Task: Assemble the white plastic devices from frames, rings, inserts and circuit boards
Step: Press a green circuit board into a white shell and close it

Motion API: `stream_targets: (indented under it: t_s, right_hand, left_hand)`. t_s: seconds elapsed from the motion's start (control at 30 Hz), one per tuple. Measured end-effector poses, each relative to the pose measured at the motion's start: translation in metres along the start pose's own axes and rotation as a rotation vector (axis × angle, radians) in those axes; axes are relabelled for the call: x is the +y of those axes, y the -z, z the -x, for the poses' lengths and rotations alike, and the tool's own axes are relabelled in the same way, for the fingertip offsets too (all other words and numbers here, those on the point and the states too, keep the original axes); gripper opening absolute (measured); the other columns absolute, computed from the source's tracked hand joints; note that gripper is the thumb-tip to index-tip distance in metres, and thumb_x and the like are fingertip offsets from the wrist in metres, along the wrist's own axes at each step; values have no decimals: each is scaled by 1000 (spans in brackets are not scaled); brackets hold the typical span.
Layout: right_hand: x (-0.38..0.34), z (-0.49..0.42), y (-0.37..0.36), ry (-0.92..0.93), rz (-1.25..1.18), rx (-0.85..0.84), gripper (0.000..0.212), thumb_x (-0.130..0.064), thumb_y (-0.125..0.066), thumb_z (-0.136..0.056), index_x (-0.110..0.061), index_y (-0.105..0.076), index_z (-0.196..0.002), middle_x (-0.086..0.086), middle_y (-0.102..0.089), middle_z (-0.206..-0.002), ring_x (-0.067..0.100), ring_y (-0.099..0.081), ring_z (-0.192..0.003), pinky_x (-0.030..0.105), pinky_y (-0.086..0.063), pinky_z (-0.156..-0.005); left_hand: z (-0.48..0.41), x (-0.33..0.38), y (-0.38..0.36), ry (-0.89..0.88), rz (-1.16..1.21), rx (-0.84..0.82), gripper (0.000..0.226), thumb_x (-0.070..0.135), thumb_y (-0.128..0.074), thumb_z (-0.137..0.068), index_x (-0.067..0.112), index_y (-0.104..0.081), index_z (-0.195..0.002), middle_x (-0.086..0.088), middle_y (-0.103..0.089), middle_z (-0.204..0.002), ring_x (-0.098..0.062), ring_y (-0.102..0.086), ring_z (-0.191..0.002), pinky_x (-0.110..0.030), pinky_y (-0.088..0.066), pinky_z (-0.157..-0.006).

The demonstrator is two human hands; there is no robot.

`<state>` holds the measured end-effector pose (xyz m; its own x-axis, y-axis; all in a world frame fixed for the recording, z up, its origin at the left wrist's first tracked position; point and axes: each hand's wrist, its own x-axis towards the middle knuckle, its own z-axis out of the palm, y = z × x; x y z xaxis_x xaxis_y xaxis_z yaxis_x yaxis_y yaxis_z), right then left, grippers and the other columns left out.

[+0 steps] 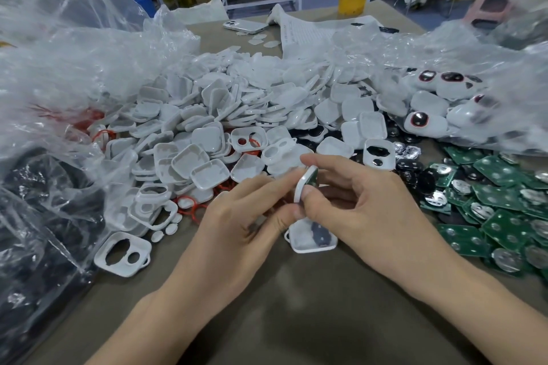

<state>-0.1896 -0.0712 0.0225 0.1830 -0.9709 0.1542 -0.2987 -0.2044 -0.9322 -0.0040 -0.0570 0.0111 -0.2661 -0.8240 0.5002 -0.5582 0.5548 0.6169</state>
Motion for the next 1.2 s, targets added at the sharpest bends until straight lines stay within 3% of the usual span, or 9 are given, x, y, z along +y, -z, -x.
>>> stream_targets:
  t_s: [0.1,0.27,0.43,0.53,0.63,0.73,0.8,0.97,1.2]
  right_hand:
    - [-1,0,1,-7,-5,2,55,-47,-61,-74,-35,-65,-127,-27,-73,-101,-5,-70,-95,22,-56,-88]
    - [-2,-3,4,-76,-128,-18,46,-29,-57,-88,-26,-64,-133,-10,-77,-100,8,-74,-91,17,-54,-86]
    - [-1,-8,6,-220,-459,-66,38,-1,-47,-100,-21,-79,-102,-3,-79,-98,16,-76,-87,13,-56,-74]
    - [0,-11,8,-255,-477,-101,37,-6,-50,-102,-26,-81,-99,5,-77,-102,17,-76,-90,15,-56,-78]
    - [2,-13,12,-270,-539,-80,29,-9,-53,-102,-21,-78,-110,31,-62,-123,24,-74,-99,22,-58,-84]
    - [4,-17,14,-239,-647,-36,25,-9,-53,-100,-14,-74,-114,24,-69,-117,26,-73,-101,23,-59,-80]
    - [5,-19,15,-238,-679,-19,24,-11,-55,-98,-12,-74,-113,17,-74,-110,25,-74,-98,23,-59,-80]
    - [3,-20,17,-260,-718,-32,27,-22,-63,-86,-13,-76,-109,11,-77,-104,21,-75,-92,23,-59,-78]
    - [-1,-21,19,-222,-714,-62,35,-30,-73,-74,-13,-78,-105,12,-77,-100,14,-74,-85,19,-58,-75]
  left_hand:
    - [1,2,-1,-15,-46,-20,40,36,-56,-100,34,-58,-139,26,-57,-100,-1,-60,-85,-9,-40,-73]
    - [0,2,0,28,-79,49,33,33,-54,-101,30,-61,-134,17,-62,-101,-5,-63,-91,-13,-44,-77]
    - [-3,1,0,105,-129,190,26,23,-53,-96,25,-67,-118,16,-61,-89,-5,-59,-82,-6,-39,-72]
    - [-4,-2,6,172,-106,237,30,19,-55,-94,21,-69,-120,16,-67,-92,-6,-61,-83,-6,-41,-75]
    - [-4,-9,15,263,-117,292,26,21,-53,-99,23,-69,-120,18,-67,-90,-1,-60,-83,-3,-40,-70]
    - [-5,-16,23,295,-223,278,35,26,-51,-100,23,-64,-133,10,-62,-117,-5,-56,-102,-1,-41,-79]
    - [-7,-17,25,250,-290,317,37,29,-52,-100,22,-61,-136,9,-53,-128,-12,-50,-120,-18,-50,-91]
    - [-23,-1,6,42,-241,214,34,37,-56,-97,23,-64,-127,18,-58,-110,-4,-55,-107,-19,-42,-96]
    - [-29,5,-6,36,-71,57,30,32,-66,-95,38,-64,-124,18,-58,-100,-9,-58,-103,-13,-39,-87]
